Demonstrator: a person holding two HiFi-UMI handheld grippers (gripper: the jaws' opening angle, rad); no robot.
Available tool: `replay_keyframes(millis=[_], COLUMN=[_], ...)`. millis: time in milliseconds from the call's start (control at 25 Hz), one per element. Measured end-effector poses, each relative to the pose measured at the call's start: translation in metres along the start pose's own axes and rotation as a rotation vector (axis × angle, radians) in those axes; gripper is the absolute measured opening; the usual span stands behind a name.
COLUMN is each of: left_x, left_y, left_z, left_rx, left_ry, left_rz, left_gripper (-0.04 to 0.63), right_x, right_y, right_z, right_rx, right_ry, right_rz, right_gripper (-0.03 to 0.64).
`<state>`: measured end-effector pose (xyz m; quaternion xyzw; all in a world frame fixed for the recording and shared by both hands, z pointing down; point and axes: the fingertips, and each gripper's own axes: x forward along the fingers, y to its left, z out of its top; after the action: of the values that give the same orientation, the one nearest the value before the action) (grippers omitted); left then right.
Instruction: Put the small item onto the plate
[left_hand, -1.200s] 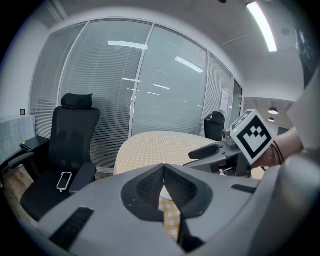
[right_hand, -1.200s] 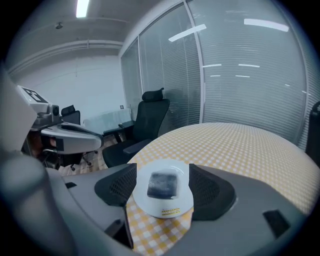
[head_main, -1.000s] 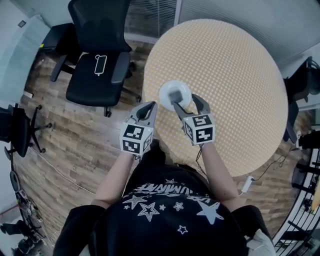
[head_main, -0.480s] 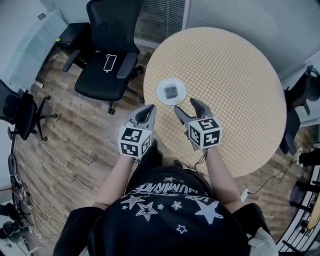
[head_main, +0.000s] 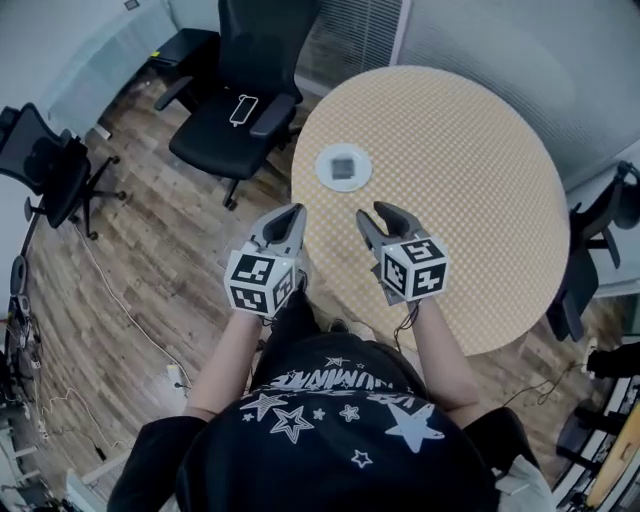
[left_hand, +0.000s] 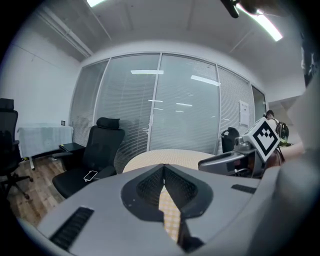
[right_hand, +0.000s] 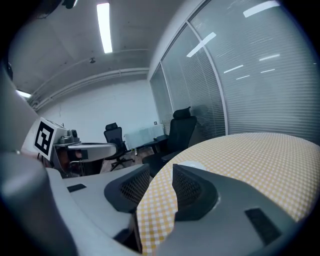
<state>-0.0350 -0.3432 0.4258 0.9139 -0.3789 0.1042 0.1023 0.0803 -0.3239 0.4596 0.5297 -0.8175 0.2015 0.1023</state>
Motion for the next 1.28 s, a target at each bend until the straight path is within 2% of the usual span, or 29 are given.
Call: replay_keyframes(millis=[160,320,720,1040,1280], left_x=[-0.022,-0.034,-0.066,-0.143,-0.196], left_y=[-0.004,-0.008,-0.020,-0.017,-0.034], left_z=[0.000,-0.006,-0.030,-0.039,-0.048], left_rx=[-0.032,-0.029,-0.063,-0.069,-0.050], left_ry=[-0.021,-0.008,0.007,-0.020,-0.033], left_rz=[0.063,0.088,0.093,0.145,0.136], left_gripper=[0.008,0.008,0.008,0.008,0.008], right_x=[-0.015,-0.021,-0.037,-0.073,-0.105], right_y=[0.007,0.008,0.027,0.067,0.112], right_z=[-0.006,-0.010,-0.025,-0.026,-0.037], right_rx=[0.007,-0.004,0.027,-0.024,-0.064], right_ry=[-0.016,-0.025,-0.029,-0.073,-0.087], right_rz=[0.037,0.033,0.057,-0.019,-0.036], right_gripper=[0.074,0.049,0.046,0.046,0.044])
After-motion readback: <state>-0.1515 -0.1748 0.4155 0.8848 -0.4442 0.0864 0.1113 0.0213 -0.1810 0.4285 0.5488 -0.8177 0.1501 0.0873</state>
